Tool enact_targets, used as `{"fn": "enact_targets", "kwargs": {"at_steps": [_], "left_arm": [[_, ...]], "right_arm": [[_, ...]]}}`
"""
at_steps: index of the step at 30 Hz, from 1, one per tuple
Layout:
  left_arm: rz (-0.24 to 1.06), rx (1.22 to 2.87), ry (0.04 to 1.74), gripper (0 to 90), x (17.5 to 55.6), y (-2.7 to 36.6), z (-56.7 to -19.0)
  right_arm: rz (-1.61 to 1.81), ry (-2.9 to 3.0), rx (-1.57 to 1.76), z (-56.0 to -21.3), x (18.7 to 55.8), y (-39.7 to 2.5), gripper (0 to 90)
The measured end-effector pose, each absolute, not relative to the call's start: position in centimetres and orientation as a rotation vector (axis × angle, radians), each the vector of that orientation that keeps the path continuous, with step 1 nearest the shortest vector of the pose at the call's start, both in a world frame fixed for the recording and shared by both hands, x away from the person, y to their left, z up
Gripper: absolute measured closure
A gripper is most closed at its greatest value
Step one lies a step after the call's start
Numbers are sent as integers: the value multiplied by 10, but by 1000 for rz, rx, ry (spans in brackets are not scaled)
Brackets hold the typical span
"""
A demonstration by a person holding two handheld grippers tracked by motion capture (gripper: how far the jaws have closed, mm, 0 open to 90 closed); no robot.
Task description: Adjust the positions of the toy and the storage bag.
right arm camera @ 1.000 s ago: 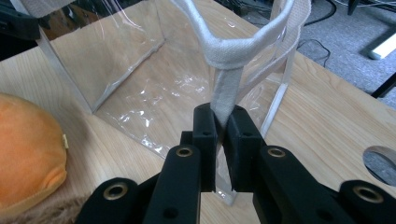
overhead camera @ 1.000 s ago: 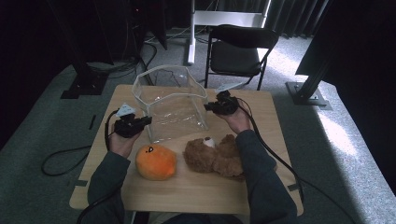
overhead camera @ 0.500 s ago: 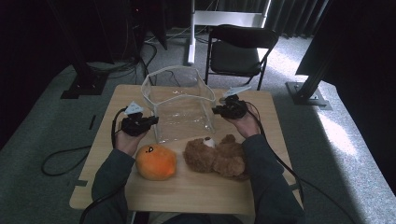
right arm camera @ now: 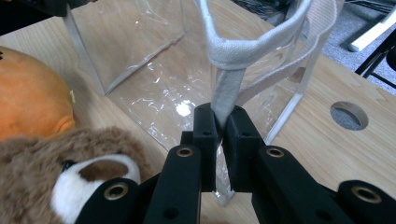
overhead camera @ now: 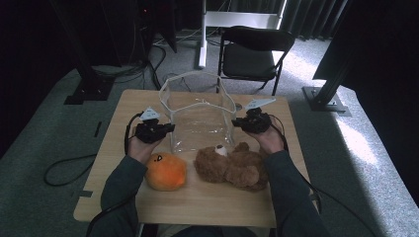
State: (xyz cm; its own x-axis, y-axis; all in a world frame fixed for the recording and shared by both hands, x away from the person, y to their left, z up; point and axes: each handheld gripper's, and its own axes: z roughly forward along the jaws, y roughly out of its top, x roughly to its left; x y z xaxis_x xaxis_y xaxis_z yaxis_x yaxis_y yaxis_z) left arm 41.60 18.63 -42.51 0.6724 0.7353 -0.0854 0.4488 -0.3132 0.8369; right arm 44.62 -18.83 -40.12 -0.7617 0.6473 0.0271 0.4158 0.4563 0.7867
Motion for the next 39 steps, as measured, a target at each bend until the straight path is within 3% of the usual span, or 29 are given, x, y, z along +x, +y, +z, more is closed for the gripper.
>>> {"fn": "enact_targets", "kwargs": {"at_steps": [39], "left_arm": [[342, 2009, 810, 869, 392, 165, -425]], "right_arm": [[1212, 2444, 774, -408, 352, -207, 846]]}}
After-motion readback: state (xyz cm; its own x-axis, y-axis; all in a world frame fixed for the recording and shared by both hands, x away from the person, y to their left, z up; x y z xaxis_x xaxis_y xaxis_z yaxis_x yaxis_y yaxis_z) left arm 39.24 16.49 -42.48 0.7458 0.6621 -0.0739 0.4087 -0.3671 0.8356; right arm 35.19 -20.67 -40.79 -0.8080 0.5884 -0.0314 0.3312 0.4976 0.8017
